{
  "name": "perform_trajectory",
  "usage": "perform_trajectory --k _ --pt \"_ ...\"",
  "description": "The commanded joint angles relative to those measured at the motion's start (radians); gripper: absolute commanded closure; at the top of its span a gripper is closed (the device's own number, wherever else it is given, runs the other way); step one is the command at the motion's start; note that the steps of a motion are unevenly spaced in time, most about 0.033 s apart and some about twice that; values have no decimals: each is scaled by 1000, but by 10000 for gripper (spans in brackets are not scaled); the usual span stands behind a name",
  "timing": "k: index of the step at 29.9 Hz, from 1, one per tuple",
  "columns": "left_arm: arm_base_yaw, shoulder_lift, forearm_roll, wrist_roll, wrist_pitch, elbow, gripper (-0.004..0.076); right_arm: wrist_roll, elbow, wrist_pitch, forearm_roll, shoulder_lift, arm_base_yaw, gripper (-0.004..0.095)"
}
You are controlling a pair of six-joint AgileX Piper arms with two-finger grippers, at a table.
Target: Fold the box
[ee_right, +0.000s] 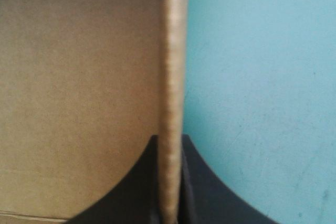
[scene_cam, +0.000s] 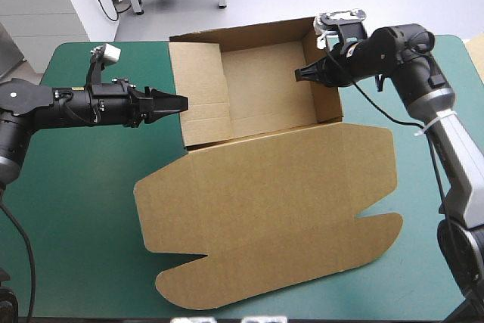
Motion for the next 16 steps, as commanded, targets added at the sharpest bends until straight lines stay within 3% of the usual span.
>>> perform_trajectory --k 1,9,16 --pt "-6 -32 -5 -40 3 -30 258 67 -27 -78 -32 -47 58 927" --pt "-98 -30 330 -239 -179 -30 276 168 -27 -127 -28 -47 152 927" --pt "-163 -30 371 -322 -383 -30 284 182 -27 -66 -32 -47 175 927"
